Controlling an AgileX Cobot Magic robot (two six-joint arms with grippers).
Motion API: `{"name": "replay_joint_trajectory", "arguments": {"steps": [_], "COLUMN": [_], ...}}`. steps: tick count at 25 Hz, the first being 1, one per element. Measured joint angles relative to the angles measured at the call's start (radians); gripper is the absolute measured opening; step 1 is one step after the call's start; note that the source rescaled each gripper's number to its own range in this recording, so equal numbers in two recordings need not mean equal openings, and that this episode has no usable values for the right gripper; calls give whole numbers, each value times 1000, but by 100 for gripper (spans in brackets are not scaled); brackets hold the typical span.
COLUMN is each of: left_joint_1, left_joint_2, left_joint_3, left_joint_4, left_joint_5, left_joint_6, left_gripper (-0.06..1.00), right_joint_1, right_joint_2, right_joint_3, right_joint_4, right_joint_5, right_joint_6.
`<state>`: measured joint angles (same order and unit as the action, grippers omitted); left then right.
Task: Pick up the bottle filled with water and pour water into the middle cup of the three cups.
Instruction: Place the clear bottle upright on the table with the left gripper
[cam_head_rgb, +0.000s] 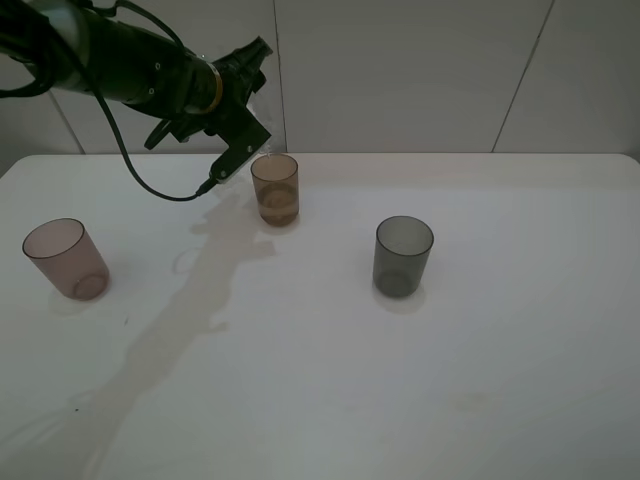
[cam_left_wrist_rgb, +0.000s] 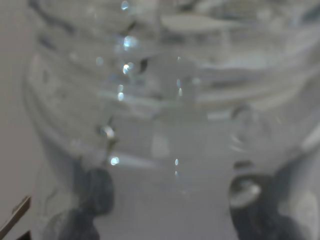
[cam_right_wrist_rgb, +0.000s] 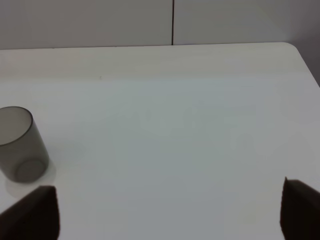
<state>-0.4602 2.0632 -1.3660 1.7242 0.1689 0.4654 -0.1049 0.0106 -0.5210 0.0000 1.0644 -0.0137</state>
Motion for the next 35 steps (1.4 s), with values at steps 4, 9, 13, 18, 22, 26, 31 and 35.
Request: {"name": "replay_joint_trajectory", "arguments": {"steps": [4,9,13,18,22,26,31,35], "left_joint_1": [0,0,0,0,0,0,0,0], "left_joint_2": [0,0,0,0,-13,-53,-126,-186], "left_joint_3": [0,0,0,0,0,0,0,24], "left_joint_4": [0,-3,-39,-112,-238,-439,-821,-1107], "left_joint_5": [-11,-67,-80,-80,-83,-84,-76,-63], "left_joint_6": [1,1,1,1,-4,-90,-379,-596], "left_gripper": [2,2,2,2,2,2,2,2], "right_joint_1": [0,0,0,0,0,0,0,0], "right_joint_2": [0,0,0,0,0,0,0,0], "right_joint_3": [0,0,0,0,0,0,0,0], "right_joint_4": [0,0,0,0,0,0,0,0], "right_joint_5": [0,0,0,0,0,0,0,0], "right_joint_6": [0,0,0,0,0,0,0,0]}}
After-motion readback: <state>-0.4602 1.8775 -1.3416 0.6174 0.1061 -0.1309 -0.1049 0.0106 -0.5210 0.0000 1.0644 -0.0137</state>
